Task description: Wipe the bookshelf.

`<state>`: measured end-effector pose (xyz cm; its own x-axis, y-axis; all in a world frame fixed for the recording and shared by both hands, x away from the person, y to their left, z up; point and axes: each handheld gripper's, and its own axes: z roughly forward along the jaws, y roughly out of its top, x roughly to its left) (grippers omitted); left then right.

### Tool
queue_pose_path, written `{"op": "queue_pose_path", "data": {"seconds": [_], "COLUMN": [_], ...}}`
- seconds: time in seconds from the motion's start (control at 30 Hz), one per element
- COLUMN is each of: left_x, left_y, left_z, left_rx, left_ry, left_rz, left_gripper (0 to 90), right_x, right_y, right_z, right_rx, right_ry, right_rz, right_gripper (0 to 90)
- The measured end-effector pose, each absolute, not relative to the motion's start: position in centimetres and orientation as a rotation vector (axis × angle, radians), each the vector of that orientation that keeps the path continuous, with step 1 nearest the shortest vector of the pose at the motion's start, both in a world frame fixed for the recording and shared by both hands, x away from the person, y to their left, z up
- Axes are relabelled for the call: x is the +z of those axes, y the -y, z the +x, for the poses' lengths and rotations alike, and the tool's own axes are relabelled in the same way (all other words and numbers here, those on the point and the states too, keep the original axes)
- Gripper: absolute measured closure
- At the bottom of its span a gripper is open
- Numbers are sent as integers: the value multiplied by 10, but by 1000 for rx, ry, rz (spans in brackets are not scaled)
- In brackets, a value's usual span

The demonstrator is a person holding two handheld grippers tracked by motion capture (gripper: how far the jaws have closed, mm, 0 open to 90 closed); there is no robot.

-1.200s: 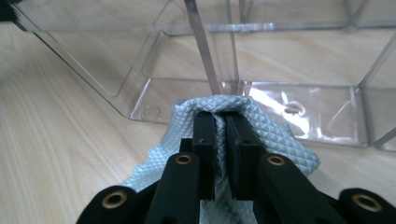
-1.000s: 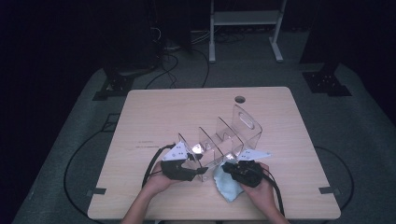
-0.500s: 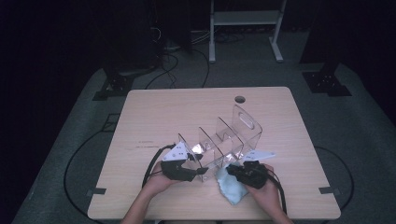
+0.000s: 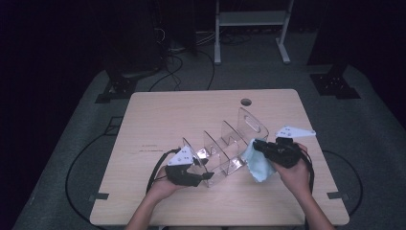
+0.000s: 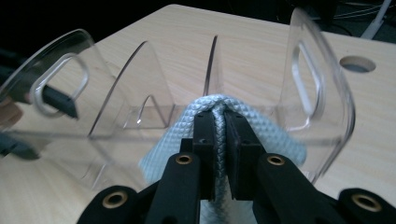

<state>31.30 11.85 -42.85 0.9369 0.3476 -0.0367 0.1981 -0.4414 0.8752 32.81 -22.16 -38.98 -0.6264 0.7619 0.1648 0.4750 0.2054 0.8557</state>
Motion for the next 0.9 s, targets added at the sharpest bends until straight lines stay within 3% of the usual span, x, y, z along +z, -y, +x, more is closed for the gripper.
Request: {"op": "queue_pose_path", "data": {"seconds": [0.27, 0.9], "left_x": [-428, -425], "left_y": [-122, -145], "left_z": [314, 300], "left_rx": [179, 253], "left_ry": [-384, -428], "left_rz": [2051, 2045], "left_gripper": [458, 402], "right_x": [-384, -384], "right_y": [213, 203], "right_z": [358, 319], "right_rx": [1319, 1322], "right_ry": [-2314, -2390], "right_rz": [1138, 1128], "right_gripper": [829, 849]}}
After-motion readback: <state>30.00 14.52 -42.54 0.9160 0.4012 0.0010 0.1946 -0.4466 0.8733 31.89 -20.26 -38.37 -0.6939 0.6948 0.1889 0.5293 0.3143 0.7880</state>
